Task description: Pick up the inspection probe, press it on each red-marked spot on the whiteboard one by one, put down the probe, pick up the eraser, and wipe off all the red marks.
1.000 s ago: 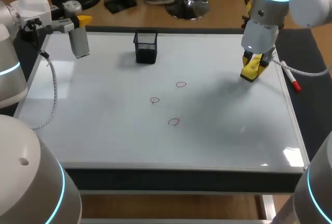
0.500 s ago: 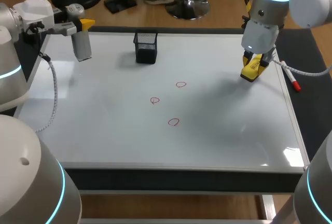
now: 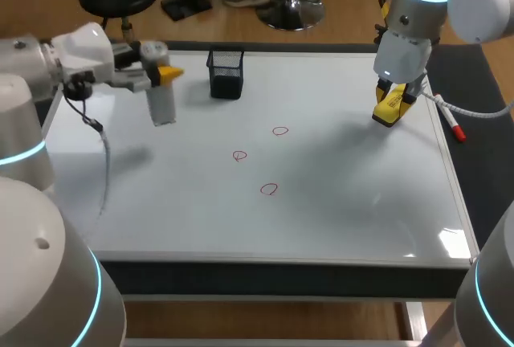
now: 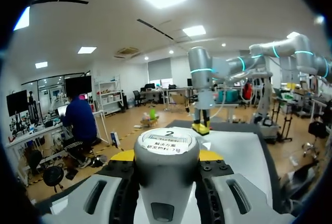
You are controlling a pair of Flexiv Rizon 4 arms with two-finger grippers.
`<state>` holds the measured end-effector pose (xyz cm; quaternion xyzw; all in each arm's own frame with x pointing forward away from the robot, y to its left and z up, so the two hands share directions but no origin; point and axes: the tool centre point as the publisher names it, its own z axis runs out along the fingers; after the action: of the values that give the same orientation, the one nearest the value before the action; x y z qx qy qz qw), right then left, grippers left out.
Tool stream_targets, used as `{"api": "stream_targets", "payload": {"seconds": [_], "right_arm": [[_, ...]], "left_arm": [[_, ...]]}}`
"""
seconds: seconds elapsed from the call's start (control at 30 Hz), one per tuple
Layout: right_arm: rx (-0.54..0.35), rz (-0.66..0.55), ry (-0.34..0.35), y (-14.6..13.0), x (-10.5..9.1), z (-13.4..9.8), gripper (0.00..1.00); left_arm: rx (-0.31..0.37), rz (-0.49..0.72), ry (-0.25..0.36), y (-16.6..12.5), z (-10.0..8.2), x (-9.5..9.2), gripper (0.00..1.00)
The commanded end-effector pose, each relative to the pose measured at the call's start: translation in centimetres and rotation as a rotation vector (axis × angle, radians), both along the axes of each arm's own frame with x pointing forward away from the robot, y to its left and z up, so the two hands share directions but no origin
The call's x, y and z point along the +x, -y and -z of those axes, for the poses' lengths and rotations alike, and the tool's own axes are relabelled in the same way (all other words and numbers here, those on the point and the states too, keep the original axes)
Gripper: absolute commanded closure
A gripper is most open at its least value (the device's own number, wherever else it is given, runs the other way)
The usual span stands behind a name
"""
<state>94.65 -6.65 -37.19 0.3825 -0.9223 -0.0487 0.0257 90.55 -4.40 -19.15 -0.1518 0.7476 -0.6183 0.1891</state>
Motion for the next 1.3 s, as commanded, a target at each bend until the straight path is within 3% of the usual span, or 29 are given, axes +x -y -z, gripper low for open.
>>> {"api": "stream_targets", "payload": {"seconds": [0.03, 0.27, 0.53, 0.83, 1.3], "right_arm": [[-0.002, -0.002, 0.000, 0.1, 0.0, 0.0, 1.00], [-0.002, -0.002, 0.000, 0.1, 0.0, 0.0, 1.00], [-0.002, -0.002, 0.000, 0.1, 0.0, 0.0, 1.00], [-0.002, -0.002, 0.000, 0.1, 0.0, 0.0, 1.00], [-0.002, -0.002, 0.000, 0.1, 0.0, 0.0, 1.00]], "left_arm": [[-0.014, 0.016, 0.004, 2.7, 0.4, -2.1, 1.00], [-0.042, 0.129, 0.003, 7.1, 0.9, -4.1, 1.00], [-0.062, 0.215, -0.034, 10.7, 2.3, -4.3, 1.00], [-0.089, 0.260, -0.096, 12.3, 3.7, -3.8, 1.00], [-0.081, 0.286, -0.126, 13.6, 5.5, -2.8, 1.00]]}}
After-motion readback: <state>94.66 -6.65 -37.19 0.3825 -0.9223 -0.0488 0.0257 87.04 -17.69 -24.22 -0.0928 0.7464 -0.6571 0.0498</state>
